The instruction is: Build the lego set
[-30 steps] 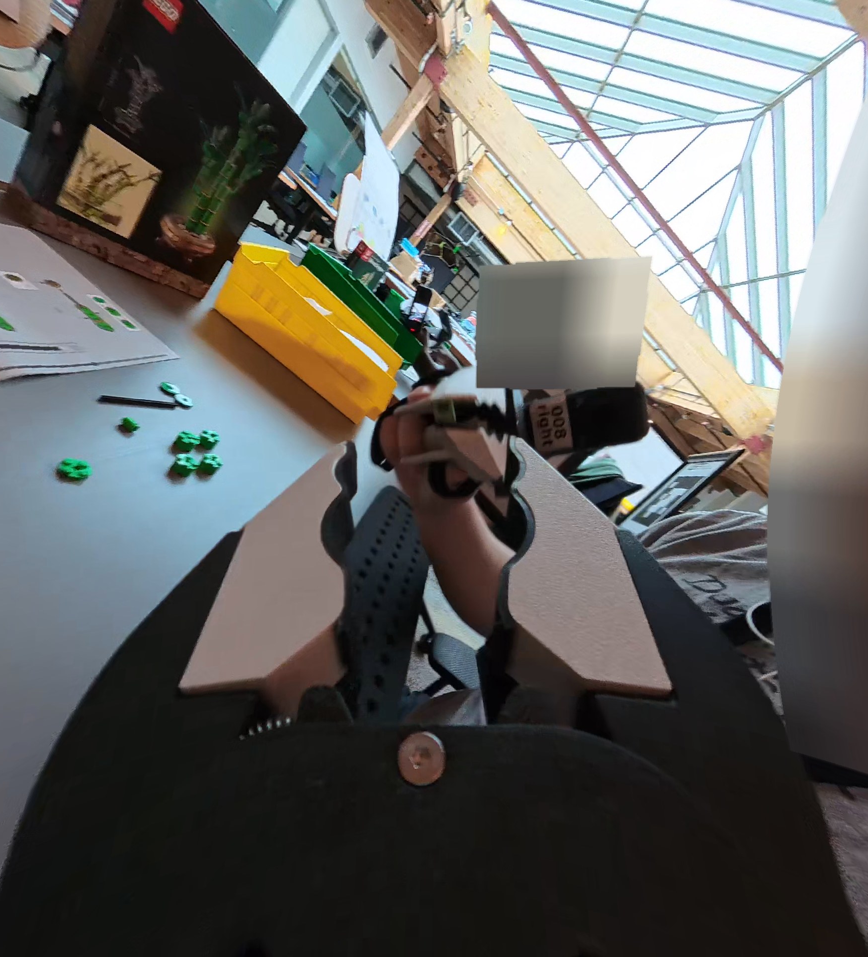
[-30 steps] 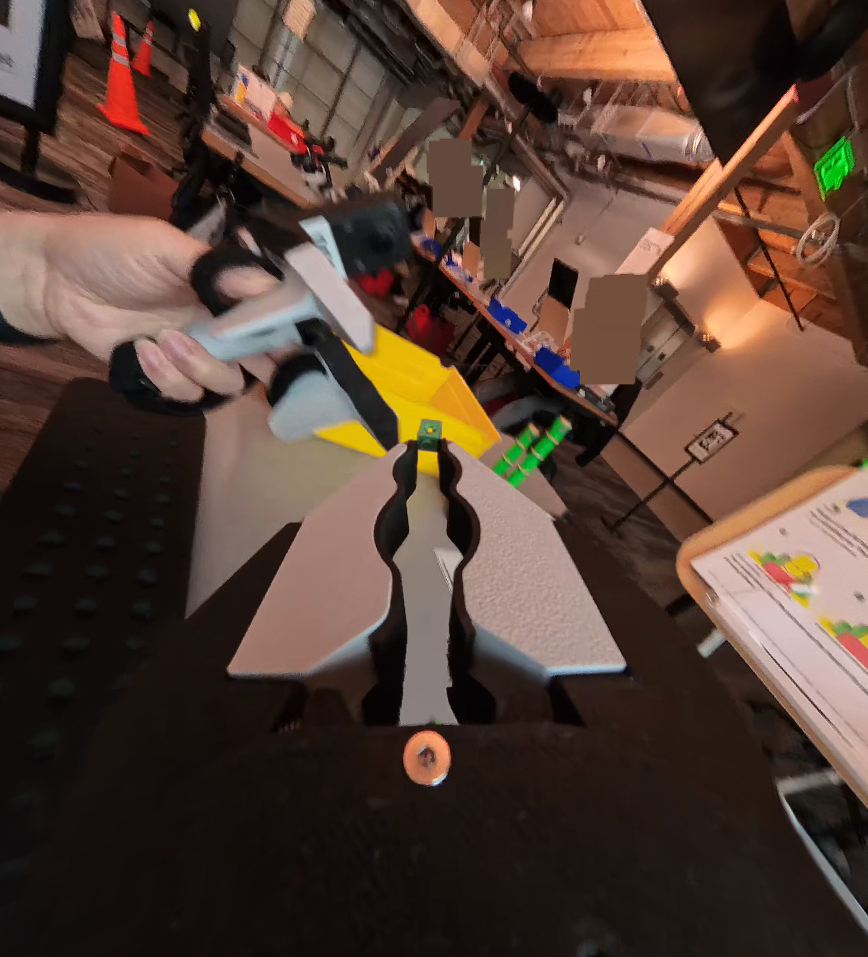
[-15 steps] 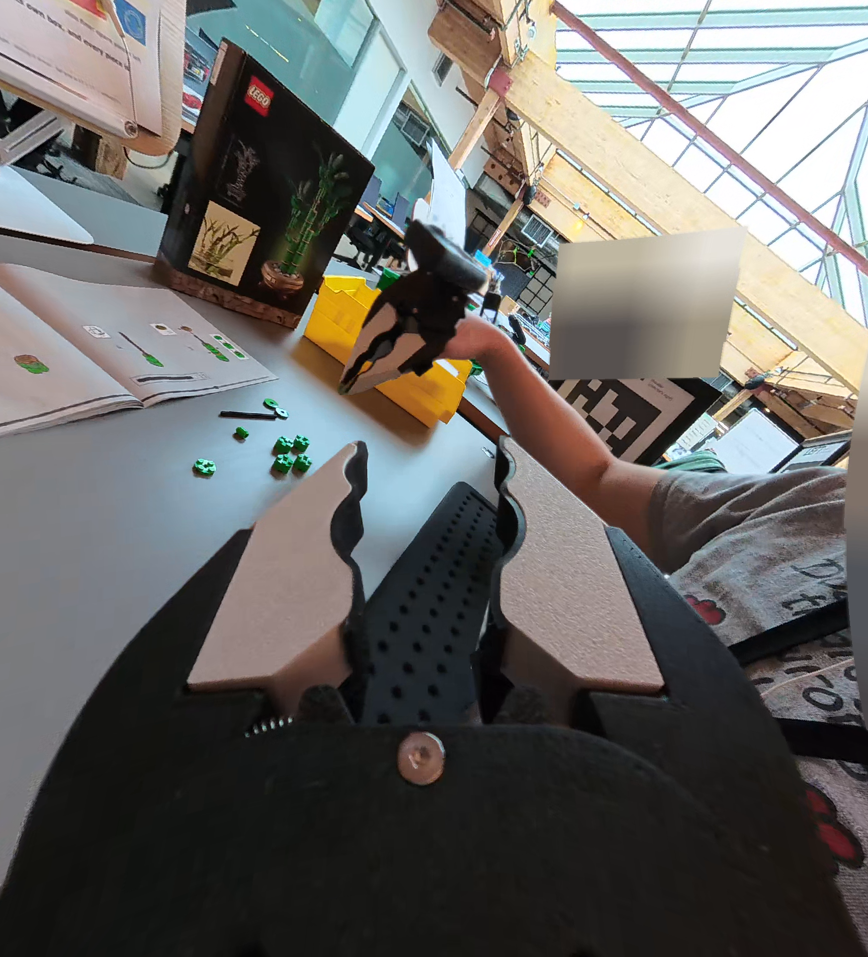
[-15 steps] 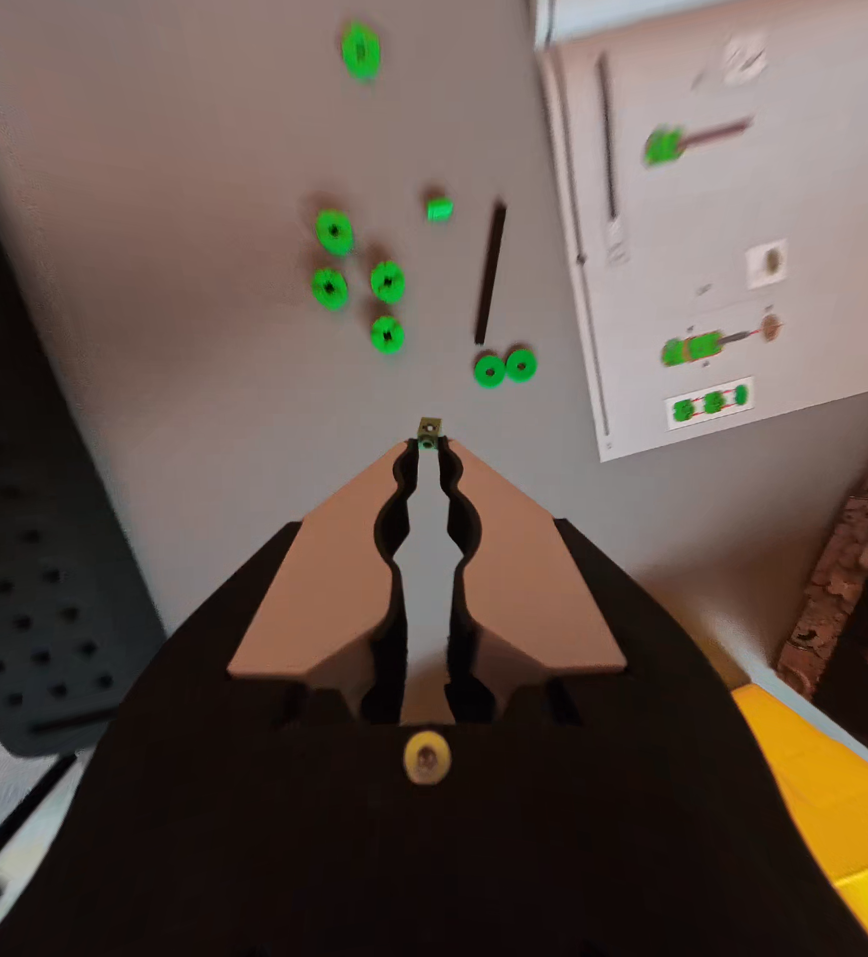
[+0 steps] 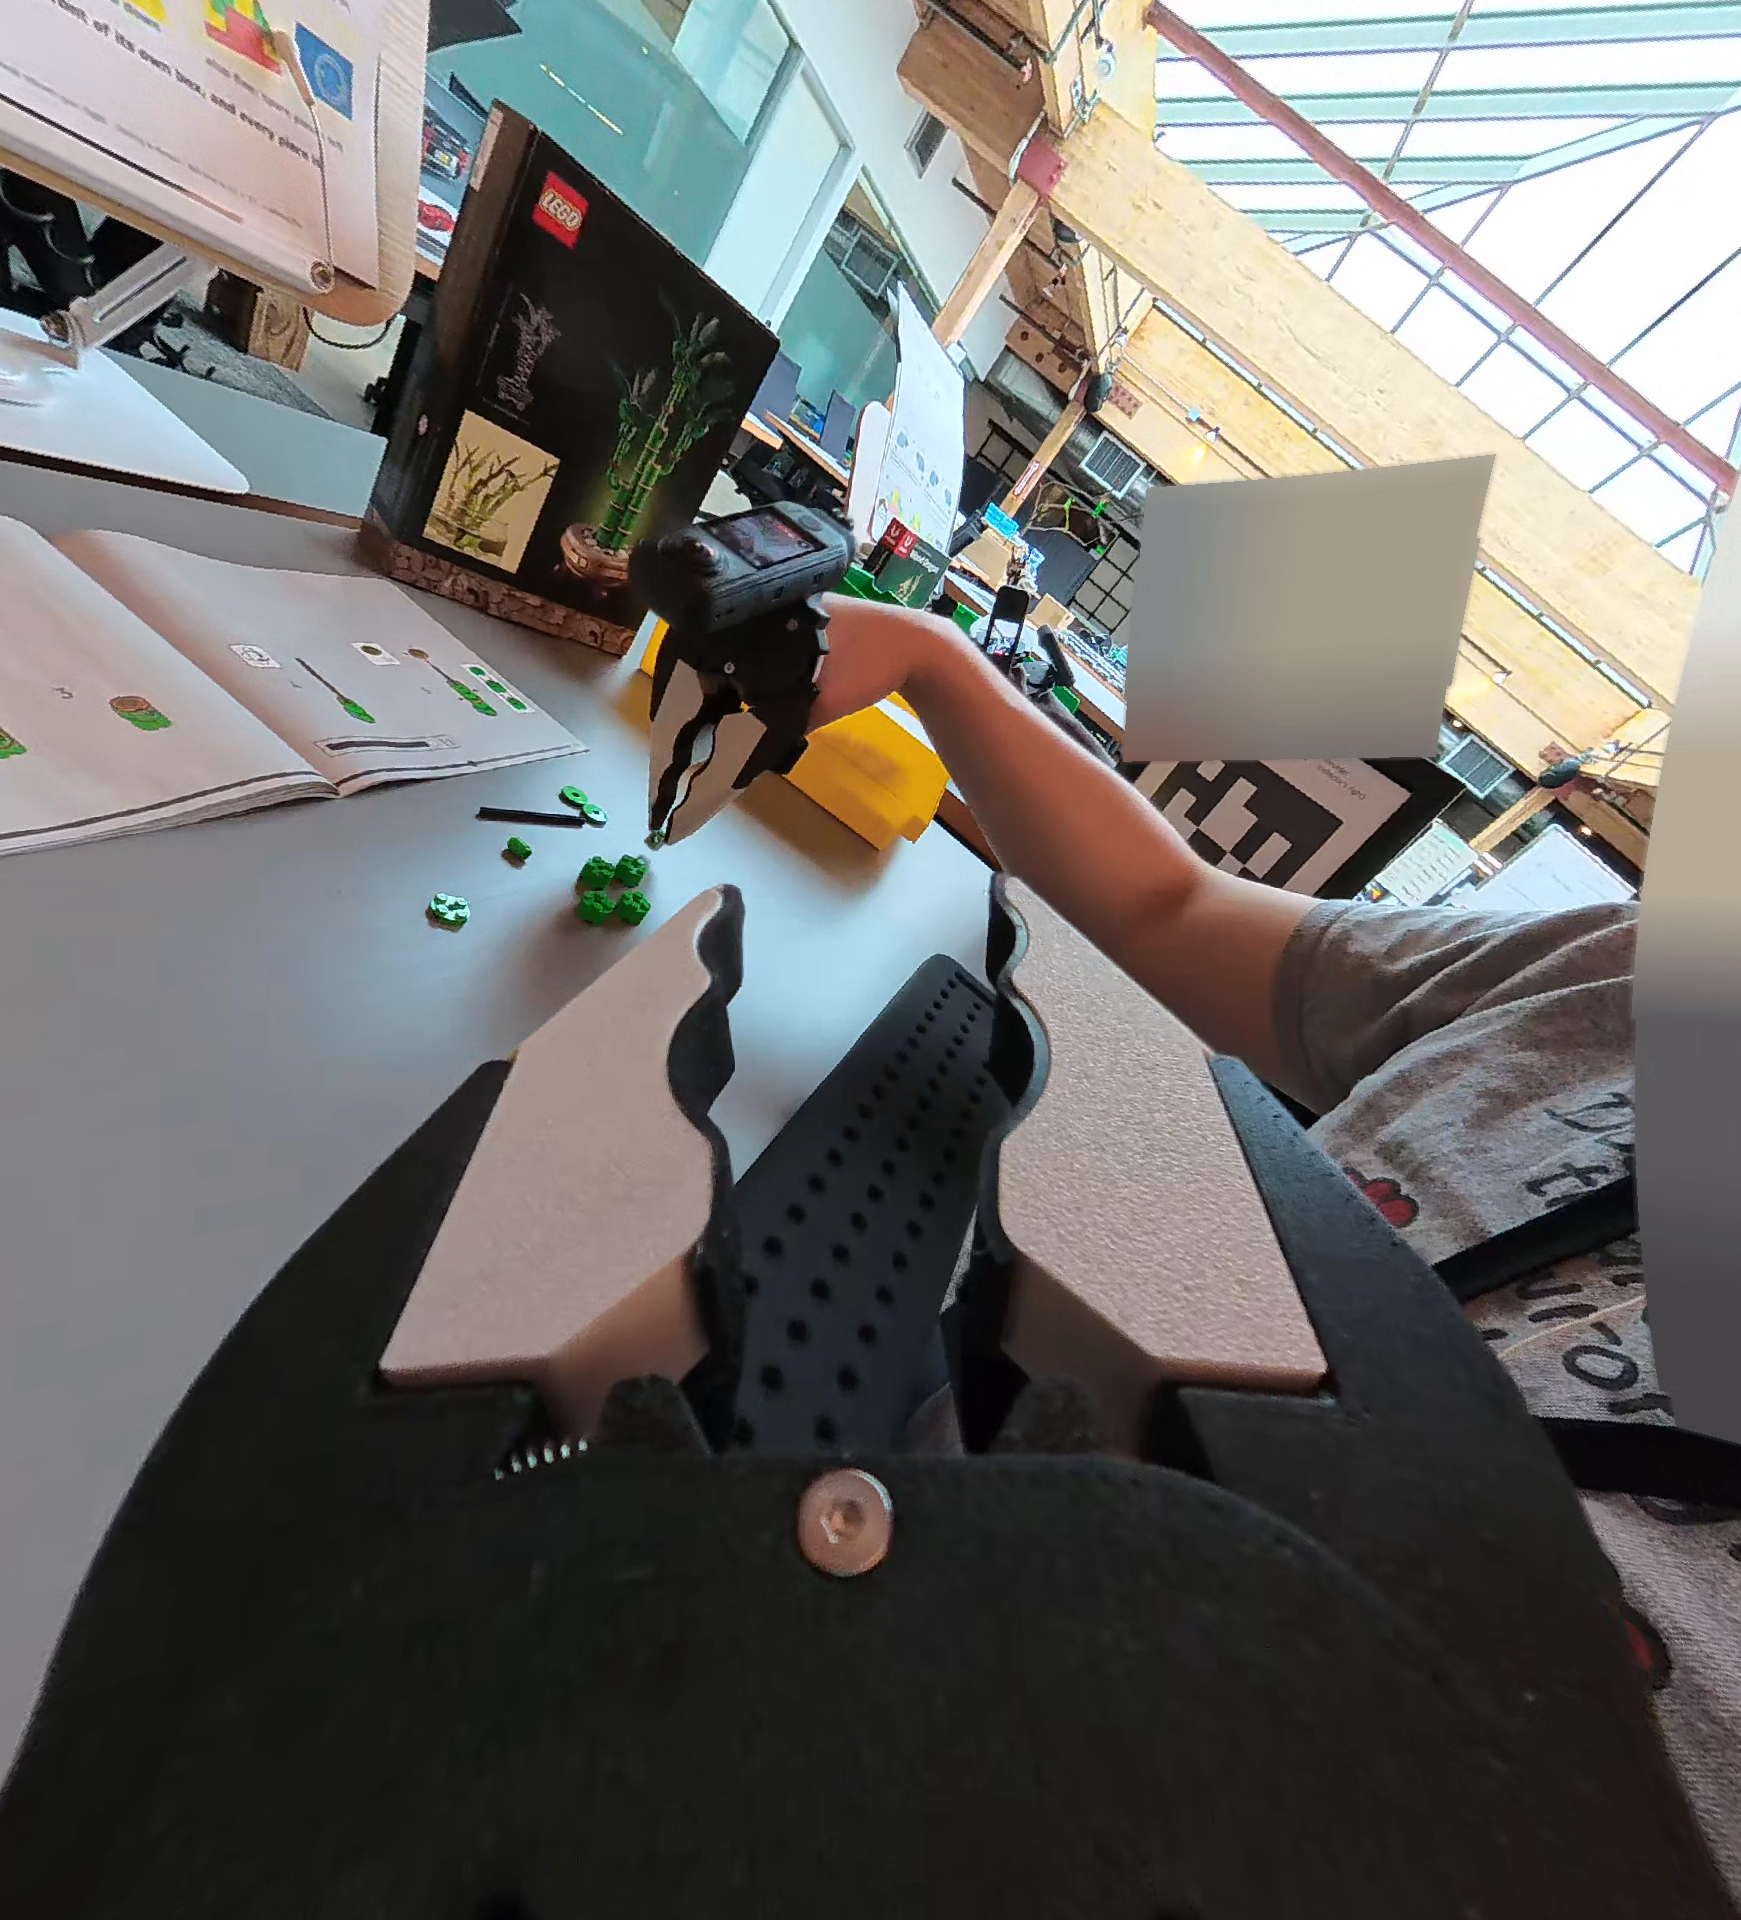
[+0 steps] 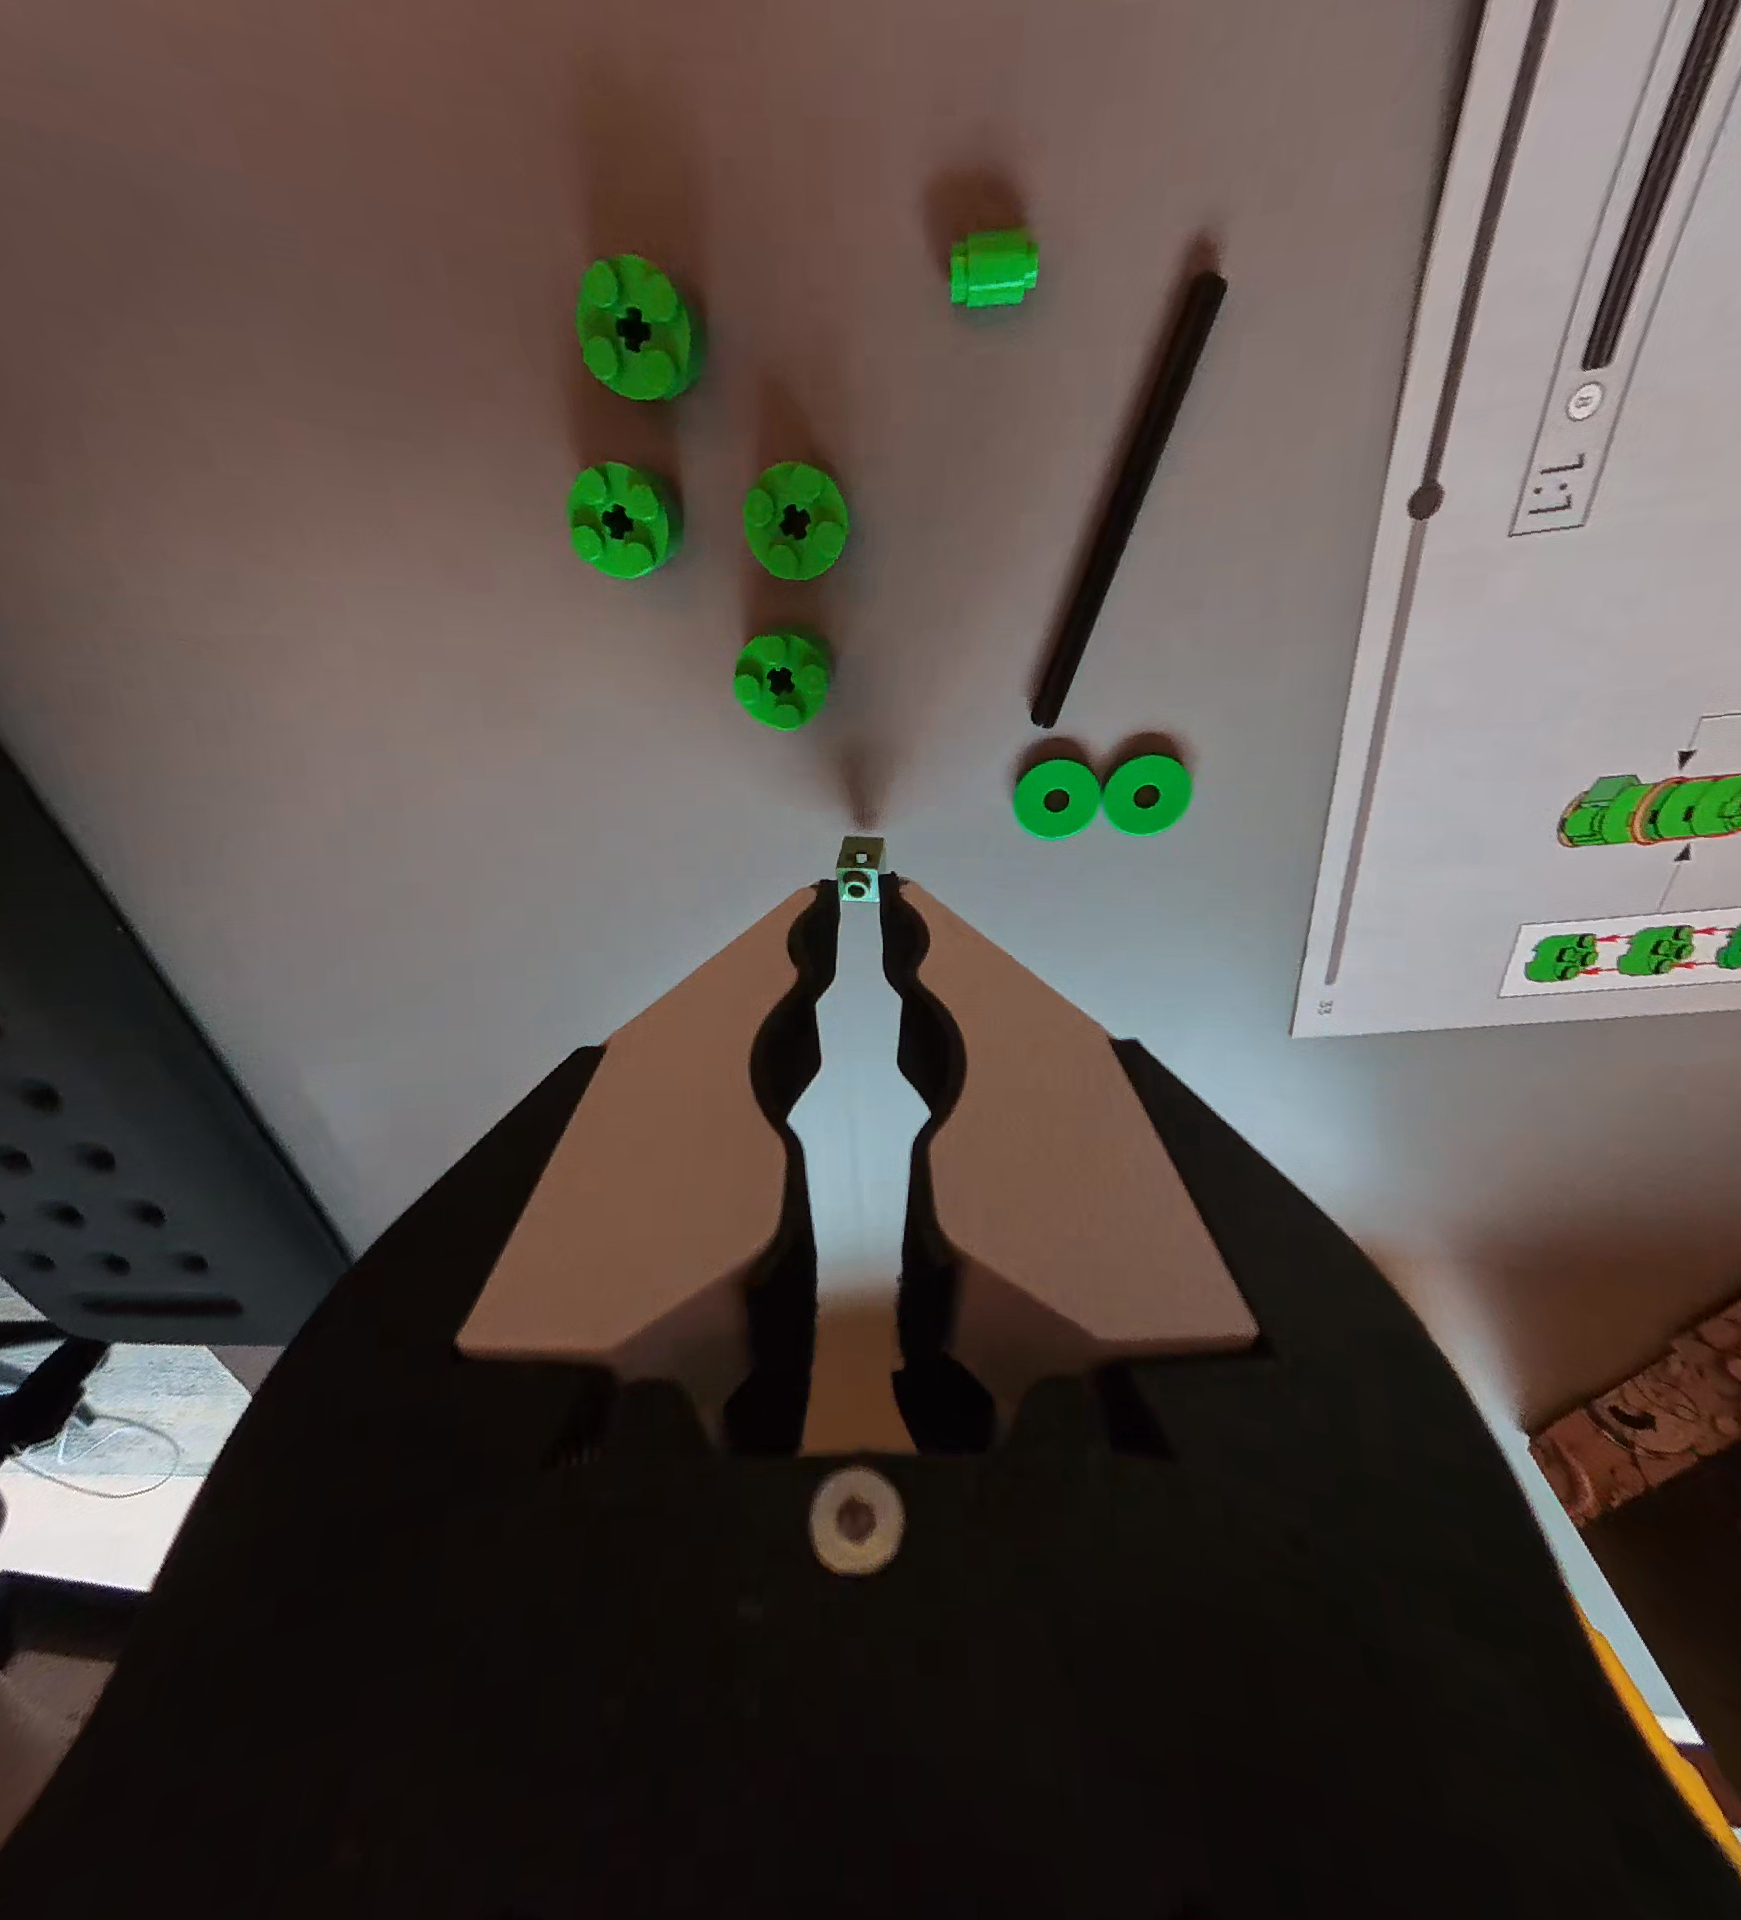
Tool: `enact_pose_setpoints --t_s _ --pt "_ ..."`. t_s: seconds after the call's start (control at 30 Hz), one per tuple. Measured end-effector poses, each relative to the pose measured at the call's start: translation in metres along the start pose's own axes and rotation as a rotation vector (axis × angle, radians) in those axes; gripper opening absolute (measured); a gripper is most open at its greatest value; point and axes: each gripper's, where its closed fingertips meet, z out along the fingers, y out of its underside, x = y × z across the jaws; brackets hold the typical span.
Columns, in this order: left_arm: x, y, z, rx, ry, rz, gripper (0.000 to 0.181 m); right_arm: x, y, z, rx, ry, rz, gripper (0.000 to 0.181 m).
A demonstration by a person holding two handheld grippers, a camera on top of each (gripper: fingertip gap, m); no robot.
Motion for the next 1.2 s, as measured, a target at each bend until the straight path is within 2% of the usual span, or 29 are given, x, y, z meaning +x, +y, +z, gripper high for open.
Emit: enact_pose_setpoints --t_s 0.03,0.43,0.8,1.03,1.2 --pt "0.000 0.000 -0.001 0.002 0.003 -0.003 0.046 0.000 -0.001 0.001 0.000 -0.005 0.000 0.007" --pt "0.001 0.000 -0.006 0.000 0.003 -0.005 0.045 0.000 0.003 0.006 -0.048 -0.023 0.004 0.008" --pt "0.005 -0.002 -0.007 -0.013 0.011 0.008 0.045 0.001 0.004 0.003 -0.018 -0.006 0.010 0.010" --pt "0.006 -0.003 -0.010 -0.010 0.011 0.010 0.045 0.001 0.007 -0.010 0.024 0.023 0.028 0.018" --pt "0.005 -0.007 -0.017 0.004 -0.005 0.022 0.045 -0.001 0.006 -0.035 0.123 0.079 0.050 0.020"
